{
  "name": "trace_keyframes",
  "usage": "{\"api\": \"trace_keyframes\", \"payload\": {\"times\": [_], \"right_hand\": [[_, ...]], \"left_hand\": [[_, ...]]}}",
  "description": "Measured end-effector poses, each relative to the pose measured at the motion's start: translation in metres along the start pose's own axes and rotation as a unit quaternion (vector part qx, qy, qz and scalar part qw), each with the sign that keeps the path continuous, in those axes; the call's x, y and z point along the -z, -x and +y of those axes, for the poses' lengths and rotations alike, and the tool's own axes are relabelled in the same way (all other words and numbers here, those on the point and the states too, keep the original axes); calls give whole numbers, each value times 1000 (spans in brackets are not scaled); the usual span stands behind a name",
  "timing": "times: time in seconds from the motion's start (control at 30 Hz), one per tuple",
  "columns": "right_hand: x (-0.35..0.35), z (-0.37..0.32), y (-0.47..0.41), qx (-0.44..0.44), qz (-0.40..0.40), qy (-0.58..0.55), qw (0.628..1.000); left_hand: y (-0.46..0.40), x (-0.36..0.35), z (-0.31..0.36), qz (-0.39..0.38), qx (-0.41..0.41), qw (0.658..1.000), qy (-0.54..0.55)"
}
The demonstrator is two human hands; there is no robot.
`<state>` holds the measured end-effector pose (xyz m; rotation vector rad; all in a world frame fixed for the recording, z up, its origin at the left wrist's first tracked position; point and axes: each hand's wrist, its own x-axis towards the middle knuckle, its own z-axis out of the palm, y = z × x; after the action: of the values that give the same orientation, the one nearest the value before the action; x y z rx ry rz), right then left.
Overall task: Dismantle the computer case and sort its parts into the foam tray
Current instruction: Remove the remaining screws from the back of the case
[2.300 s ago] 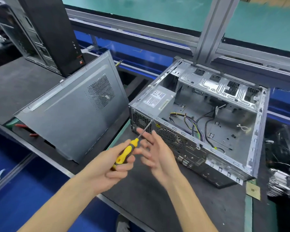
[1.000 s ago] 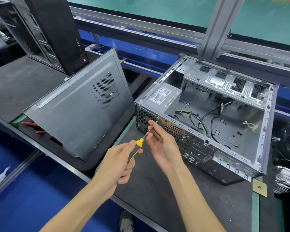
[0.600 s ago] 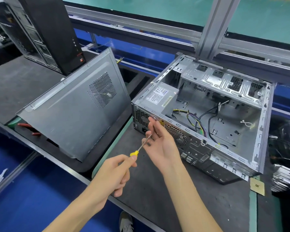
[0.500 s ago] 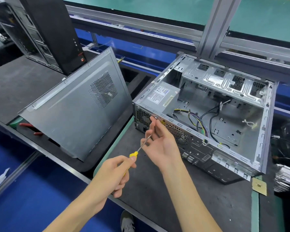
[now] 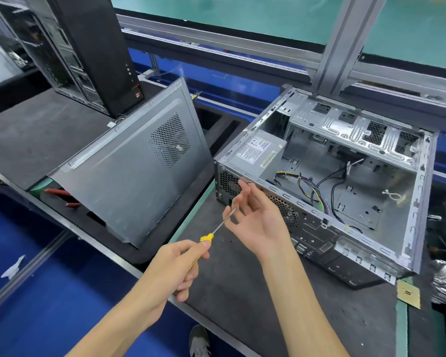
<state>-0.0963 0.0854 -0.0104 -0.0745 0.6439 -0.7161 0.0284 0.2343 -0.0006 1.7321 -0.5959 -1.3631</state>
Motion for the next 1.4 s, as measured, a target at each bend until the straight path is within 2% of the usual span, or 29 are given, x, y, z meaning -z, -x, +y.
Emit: {"api": "trace_keyframes", "payload": {"times": [0.1,0.27,0.43,0.57,0.73,1.1,1.23,1.4], "right_hand": [[-1,1,-1,5,20,-4,1000],[3,0,0,2,-19,2,1000],[4,2,-3,-1,-7,-9,1000],[4,2,-1,-7,-35,-7,999],[0,4,-4,11,2,-14,1000],[8,8,-5,23,-35,-26,999],[6,5,-6,23,-14,-16,1000],[6,3,-5,17,-27,-5,999]], "left_hand": [[0,-1,0,-3,-4,1000,-5],[0,2,-4,-3,-3,1000,-4],[-1,1,-8,-7,5,1000,0],[-2,2,-10,-4,9,1000,6],[0,1,-9,1,11,1000,4],[2,4,-11,7,10,1000,-3],[3,4,-14,5,12,1000,-4],[3,4,-15,9,13,1000,-6]]}}
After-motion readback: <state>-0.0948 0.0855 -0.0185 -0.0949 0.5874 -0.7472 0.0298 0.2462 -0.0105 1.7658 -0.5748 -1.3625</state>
